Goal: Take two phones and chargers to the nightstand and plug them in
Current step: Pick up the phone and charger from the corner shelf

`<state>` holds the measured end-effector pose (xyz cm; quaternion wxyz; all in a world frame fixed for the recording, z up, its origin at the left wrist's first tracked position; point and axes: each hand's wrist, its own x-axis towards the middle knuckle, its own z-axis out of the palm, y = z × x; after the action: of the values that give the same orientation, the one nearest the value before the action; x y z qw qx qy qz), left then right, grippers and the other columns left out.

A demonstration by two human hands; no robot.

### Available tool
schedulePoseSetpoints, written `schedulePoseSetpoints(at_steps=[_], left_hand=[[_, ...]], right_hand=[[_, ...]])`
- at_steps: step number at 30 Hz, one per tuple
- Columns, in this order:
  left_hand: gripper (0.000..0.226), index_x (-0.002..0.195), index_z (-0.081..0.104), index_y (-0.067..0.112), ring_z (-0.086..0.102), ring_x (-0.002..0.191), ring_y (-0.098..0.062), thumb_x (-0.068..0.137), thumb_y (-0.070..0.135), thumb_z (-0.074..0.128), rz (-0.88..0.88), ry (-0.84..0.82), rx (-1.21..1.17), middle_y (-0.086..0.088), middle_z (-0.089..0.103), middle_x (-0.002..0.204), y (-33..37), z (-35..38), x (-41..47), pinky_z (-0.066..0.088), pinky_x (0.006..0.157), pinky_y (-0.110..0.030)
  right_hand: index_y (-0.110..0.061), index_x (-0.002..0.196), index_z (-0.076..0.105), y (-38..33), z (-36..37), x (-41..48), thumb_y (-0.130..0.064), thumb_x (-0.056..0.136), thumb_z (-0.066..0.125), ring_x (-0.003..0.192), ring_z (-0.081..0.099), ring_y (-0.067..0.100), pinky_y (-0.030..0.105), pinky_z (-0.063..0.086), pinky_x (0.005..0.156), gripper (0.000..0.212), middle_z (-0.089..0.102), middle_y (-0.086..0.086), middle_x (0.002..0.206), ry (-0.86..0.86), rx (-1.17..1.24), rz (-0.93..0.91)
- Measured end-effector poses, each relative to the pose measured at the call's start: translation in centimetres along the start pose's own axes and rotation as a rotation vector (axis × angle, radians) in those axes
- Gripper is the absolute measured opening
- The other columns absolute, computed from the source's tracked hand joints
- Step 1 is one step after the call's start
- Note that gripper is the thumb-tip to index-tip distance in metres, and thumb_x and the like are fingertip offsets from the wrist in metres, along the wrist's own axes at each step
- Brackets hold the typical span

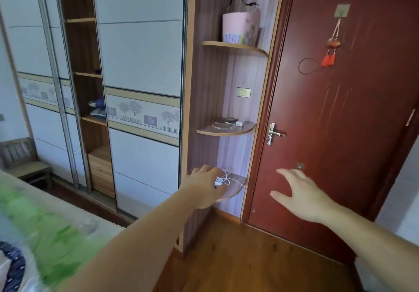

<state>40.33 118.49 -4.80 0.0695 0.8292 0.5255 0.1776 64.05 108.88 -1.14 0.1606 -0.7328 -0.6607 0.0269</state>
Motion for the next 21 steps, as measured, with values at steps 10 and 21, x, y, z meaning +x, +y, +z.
schedulePoseSetpoints(at_steps=[10,21], left_hand=[[0.059,0.145,0.037,0.028,0.037,0.133,-0.030,0.094,0.056,0.045,0.004,-0.008,0.030,-0.002,0.038,0.150,-2.2,2.2,20.9,0.037,0.103,-0.048],[0.054,0.142,0.041,0.028,0.038,0.133,-0.029,0.093,0.051,0.049,-0.133,-0.049,0.129,0.000,0.041,0.146,-3.3,7.4,43.2,0.039,0.103,-0.046]], right_hand=[[-0.030,0.147,0.027,4.9,1.3,20.7,-0.055,0.088,0.052,0.136,0.036,0.024,0.045,0.038,0.105,0.068,0.030,-0.003,0.152,0.064,0.013,-0.057],[-0.020,0.148,0.031,15.1,7.2,47.4,-0.046,0.089,0.060,0.138,0.034,0.024,0.033,0.030,0.107,0.070,0.031,0.008,0.153,-0.038,0.281,-0.126]])
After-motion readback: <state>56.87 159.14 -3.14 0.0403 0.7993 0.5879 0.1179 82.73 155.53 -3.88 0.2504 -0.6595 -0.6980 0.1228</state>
